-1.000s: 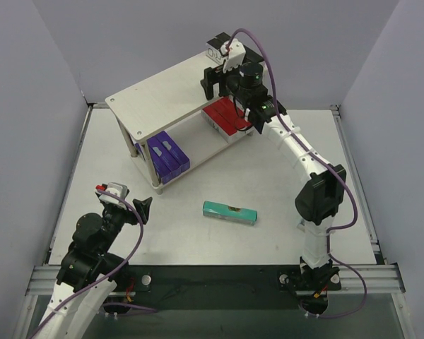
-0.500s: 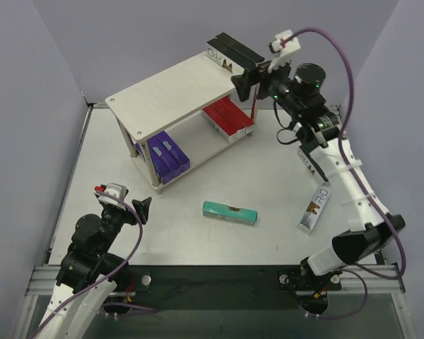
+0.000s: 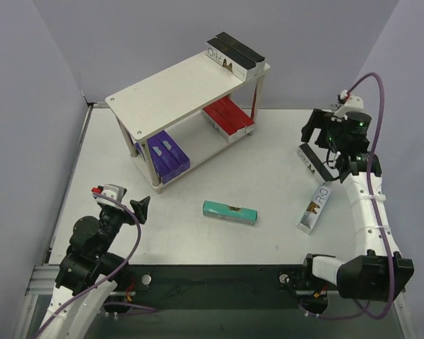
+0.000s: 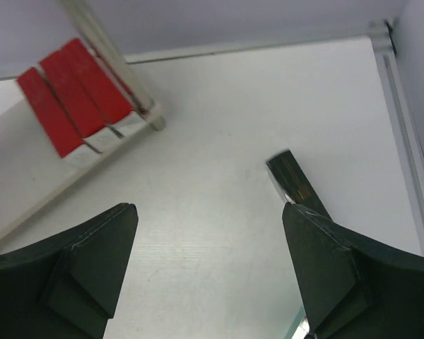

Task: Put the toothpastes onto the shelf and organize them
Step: Pick up the toothpaste from the center of the board.

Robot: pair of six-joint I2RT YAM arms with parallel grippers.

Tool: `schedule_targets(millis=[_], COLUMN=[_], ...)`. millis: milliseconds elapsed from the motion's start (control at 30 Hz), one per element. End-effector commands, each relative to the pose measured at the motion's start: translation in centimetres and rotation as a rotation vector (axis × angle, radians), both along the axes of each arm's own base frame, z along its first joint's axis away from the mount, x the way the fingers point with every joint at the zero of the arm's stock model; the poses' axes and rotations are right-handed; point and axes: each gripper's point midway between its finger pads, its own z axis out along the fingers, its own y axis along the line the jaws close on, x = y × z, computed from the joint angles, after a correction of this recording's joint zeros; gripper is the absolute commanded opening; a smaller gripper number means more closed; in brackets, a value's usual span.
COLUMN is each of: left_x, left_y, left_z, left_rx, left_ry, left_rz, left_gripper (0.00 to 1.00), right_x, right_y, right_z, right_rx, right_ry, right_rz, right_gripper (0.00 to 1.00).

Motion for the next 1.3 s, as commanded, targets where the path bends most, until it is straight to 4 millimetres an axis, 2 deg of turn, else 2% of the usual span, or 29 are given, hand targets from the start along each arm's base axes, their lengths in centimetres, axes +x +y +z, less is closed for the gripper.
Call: schedule_targets(millis=[0,67,100,200,367,400,433,467,500,633,800,967,1100,1133,1200,1267], left_x=[0.1,0.0,0.0,0.0,0.1,0.1,0.1,0.2,0.1,0.2,0.2,0.1,0.1,0.0,0.0,0.0], left_y=[0.5,0.6,0.7,0.8,0.8,0.8,0.8,0.8,0.8,0.6,0.7,0.7,0.7,0.7,0.7,0.8], left_z=[2.3,2.4,2.4,2.4,2.3,2.3,2.4,2.3,2.3,2.1,2.3,2.4,2.5,2.5,2.5,2.6], left_rx=[-0.029,-0.026,-0.024,-0.022,-0.018,-0.017,-0.018,-0.017,-0.016,-0.011,-0.01,-0.013,-0.014,-0.014,-0.015,-0.017], left_ry=[-0.079,-0.088,-0.093,-0.096,-0.094,-0.092,-0.094,-0.092,-0.094,-0.085,-0.088,-0.095,-0.1,-0.102,-0.104,-0.11], left_rz=[0.024,0.029,0.032,0.033,0.036,0.036,0.035,0.035,0.031,0.024,0.025,0.025,0.021,0.022,0.024,0.025], left_gripper=[0.88,0.88,0.88,0.88,0.88,0.88,0.88,0.88,0.88,0.88,0.88,0.88,0.88,0.88,0.88,0.88], right_x=[-1.1,-1.4,-1.5,-1.7,-1.6,-1.6,-1.4,-1.3,-1.3,-0.7,-0.1,0.7,1.0,0.4,0.7,0.4], right_y=[-5.3,-7.3,-8.0,-10.0,-12.9,-13.6,-13.7,-13.8,-13.9,-12.9,-9.4,-5.2,-4.2,-4.5,-3.6,-3.6], right_z=[-6.5,-8.9,-11.2,-14.4,-17.9,-19.1,-19.4,-20.7,-21.3,-23.6,-25.6,-25.5,-25.1,-25.6,-24.7,-24.5], right_rx=[0.187,0.253,0.265,0.261,0.175,0.179,0.18,0.186,0.177,0.207,0.281,0.228,0.162,0.132,0.082,0.038], right_ry=[0.163,0.221,0.278,0.355,0.438,0.467,0.473,0.509,0.523,0.578,0.626,0.639,0.611,0.617,0.566,0.541], right_rz=[-0.205,-0.284,-0.308,-0.365,-0.371,-0.377,-0.361,-0.349,-0.327,-0.221,-0.087,0.009,-0.02,-0.045,-0.033,-0.046], right_gripper=[0.88,0.88,0.88,0.88,0.89,0.89,0.89,0.89,0.89,0.89,0.88,0.88,0.86,0.85,0.84,0.84])
